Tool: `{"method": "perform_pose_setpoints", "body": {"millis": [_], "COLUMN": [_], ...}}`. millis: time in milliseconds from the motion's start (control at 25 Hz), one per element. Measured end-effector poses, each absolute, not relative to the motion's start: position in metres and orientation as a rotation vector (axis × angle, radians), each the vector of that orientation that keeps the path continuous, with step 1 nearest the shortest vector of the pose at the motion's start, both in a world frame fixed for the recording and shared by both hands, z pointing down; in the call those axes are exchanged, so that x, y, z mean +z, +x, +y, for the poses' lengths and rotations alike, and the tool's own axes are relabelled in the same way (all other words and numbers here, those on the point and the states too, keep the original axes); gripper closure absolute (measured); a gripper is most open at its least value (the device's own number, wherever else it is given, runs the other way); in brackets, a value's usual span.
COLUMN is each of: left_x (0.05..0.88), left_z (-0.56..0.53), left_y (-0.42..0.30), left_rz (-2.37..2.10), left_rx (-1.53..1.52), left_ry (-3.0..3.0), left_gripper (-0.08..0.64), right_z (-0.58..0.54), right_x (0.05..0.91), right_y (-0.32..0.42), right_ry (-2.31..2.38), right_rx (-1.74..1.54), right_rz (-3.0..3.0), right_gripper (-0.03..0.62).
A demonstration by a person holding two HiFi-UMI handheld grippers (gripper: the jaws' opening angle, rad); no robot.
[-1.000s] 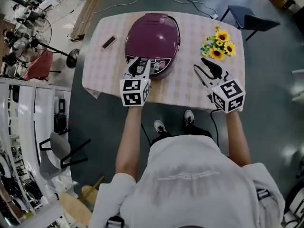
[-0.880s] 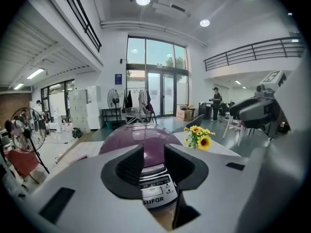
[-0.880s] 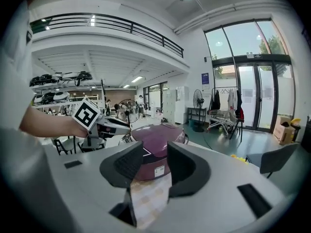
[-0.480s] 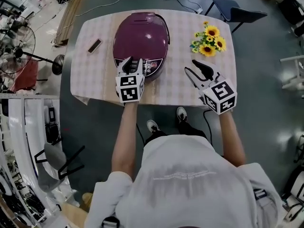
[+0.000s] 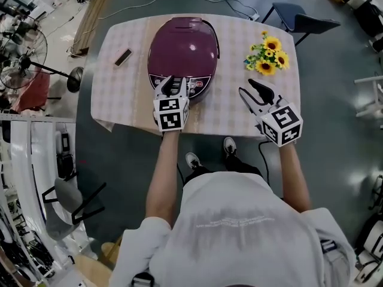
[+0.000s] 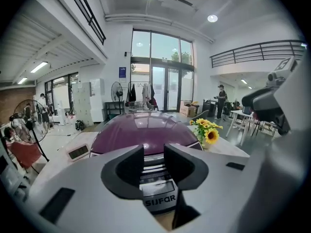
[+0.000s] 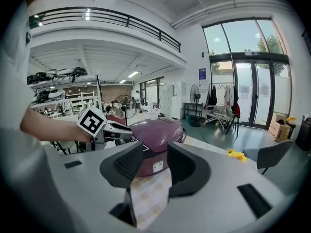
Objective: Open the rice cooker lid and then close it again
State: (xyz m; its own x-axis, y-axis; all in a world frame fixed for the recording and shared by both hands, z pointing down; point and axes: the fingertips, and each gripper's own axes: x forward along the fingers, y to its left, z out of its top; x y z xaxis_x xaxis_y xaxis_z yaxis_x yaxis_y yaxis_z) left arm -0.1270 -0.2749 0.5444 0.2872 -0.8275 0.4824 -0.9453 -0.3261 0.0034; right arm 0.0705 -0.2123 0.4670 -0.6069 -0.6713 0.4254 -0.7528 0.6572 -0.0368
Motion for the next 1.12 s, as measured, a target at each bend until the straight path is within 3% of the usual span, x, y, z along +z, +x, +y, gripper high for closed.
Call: {"method": "perform_pose_setpoints", "body": {"millis": [1120], "left_x": [0.553], "left_z": [-0.270], "left_y": [-0.126], "left_rz": [-1.605], "left_rx": [0.615], "left_ry": [2.306], "left_gripper": [0.428], "right_z": [-0.213], "right_x": [0.450], "right_y": [0.070], "right_ry": [1.151], "right_rx": [0.248], "right_rz": [-2.564], "right_gripper": [0.422]}}
